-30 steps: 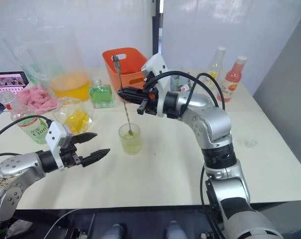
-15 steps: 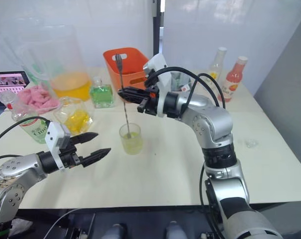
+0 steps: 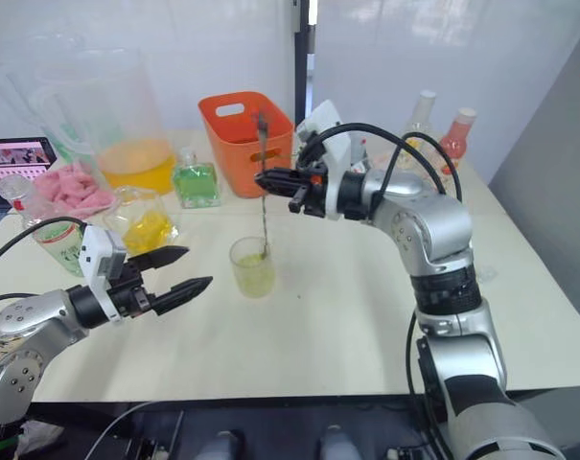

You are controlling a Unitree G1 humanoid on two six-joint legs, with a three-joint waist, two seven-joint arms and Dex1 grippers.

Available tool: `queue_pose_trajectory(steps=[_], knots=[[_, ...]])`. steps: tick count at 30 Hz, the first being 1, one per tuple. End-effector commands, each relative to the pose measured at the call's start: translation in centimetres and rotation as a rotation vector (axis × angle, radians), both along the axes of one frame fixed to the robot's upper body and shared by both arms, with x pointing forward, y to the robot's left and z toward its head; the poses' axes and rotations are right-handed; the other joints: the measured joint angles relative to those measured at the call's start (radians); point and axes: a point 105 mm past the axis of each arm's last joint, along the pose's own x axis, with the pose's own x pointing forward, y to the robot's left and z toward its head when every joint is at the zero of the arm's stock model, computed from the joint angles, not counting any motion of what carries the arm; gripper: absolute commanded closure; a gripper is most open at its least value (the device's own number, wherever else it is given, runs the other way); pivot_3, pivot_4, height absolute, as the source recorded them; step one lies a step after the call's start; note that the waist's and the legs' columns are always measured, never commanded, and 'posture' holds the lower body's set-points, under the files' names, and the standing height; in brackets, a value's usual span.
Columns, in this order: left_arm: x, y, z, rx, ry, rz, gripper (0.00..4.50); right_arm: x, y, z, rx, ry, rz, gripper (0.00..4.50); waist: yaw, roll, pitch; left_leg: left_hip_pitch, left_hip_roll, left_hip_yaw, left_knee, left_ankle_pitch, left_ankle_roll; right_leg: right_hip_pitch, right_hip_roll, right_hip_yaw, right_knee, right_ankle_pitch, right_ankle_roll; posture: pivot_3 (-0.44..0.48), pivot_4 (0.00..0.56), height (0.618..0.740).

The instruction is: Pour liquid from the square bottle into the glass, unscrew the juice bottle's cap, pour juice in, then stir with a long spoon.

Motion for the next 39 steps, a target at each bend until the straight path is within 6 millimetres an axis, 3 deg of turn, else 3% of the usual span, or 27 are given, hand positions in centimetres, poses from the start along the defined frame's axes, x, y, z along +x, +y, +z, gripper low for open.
queue_pose_trajectory(steps=[1, 12, 16, 20, 23, 26, 30, 35, 39], knots=[[-0.4, -0.1, 1.1, -0.001, -0.045, -0.003, 0.05, -1.0, 0.3, 2.0, 0.031, -0.076, 0.043, 4.50, 0.000, 0.000, 0.000, 0.000, 0.000, 0.000, 0.000, 0.000, 0.000, 0.000, 0.000, 0.000, 0.000, 0.000, 0.000, 0.000, 0.150, 0.738], [-0.6, -0.2, 1.0, 0.007, -0.040, -0.006, 0.05, -2.0, -1.1, 5.4, 0.114, -0.079, 0.068, 4.50, 0.001, 0.000, 0.000, 0.000, 0.000, 0.000, 0.000, 0.000, 0.000, 0.000, 0.000, 0.000, 0.000, 0.000, 0.000, 0.000, 0.150, 0.738], [-0.8, -0.4, 1.4, 0.013, -0.071, -0.033, 0.05, -0.9, -2.8, 6.2, 0.083, -0.088, -0.069, 4.50, 0.004, 0.000, 0.000, 0.000, 0.000, 0.000, 0.000, 0.000, 0.000, 0.000, 0.000, 0.000, 0.000, 0.000, 0.000, 0.000, 0.150, 0.738], [-1.4, -0.4, 2.3, -0.009, -0.106, -0.065, 0.05, -1.0, -5.6, 7.4, 0.018, -0.034, -0.098, 4.50, 0.005, 0.001, 0.001, -0.001, 0.000, 0.000, 0.000, 0.000, 0.000, -0.001, 0.000, 0.000, -0.001, 0.000, -0.001, 0.000, 0.150, 0.738], [-1.9, -0.3, 2.4, 0.000, -0.093, -0.091, 0.05, 0.0, -9.0, 5.9, -0.184, 0.087, -0.228, 4.50, 0.006, 0.001, 0.001, -0.001, 0.000, 0.000, -0.001, 0.000, 0.000, -0.001, -0.001, 0.000, -0.002, -0.001, -0.003, 0.000, 0.150, 0.738], [-2.1, -0.4, 2.3, 0.005, -0.079, -0.103, 0.05, 0.8, -11.3, 5.2, -0.243, 0.190, -0.306, 4.50, 0.003, 0.001, 0.001, 0.000, 0.000, 0.001, -0.002, 0.000, 0.000, 0.000, -0.001, 0.000, -0.004, -0.006, -0.008, 0.000, 0.150, 0.738], [-2.0, -0.3, 1.4, 0.040, -0.029, -0.093, 0.05, 2.6, -15.6, 0.8, -0.411, 0.369, -0.480, 4.50, -0.002, 0.001, 0.001, 0.000, 0.000, 0.002, -0.001, 0.000, 0.000, -0.001, -0.001, 0.001, -0.004, -0.007, -0.005, 0.000, 0.150, 0.738], [-1.3, 0.0, 1.1, 0.074, -0.052, -0.013, 0.05, 2.5, -17.5, -3.4, -0.540, 0.584, -0.523, 4.50, -0.003, 0.003, 0.002, -0.001, 0.000, 0.003, -0.001, 0.000, 0.000, -0.003, -0.001, 0.002, -0.002, -0.006, -0.004, 0.000, 0.150, 0.738], [-1.1, 0.5, 1.1, 0.088, -0.068, 0.051, 0.05, 3.1, -18.0, -5.7, -0.532, 0.729, -0.552, 4.50, -0.003, 0.003, 0.002, -0.001, 0.000, 0.003, -0.001, 0.000, 0.000, -0.003, -0.001, 0.002, 0.000, -0.003, 0.001, 0.000, 0.150, 0.738]])
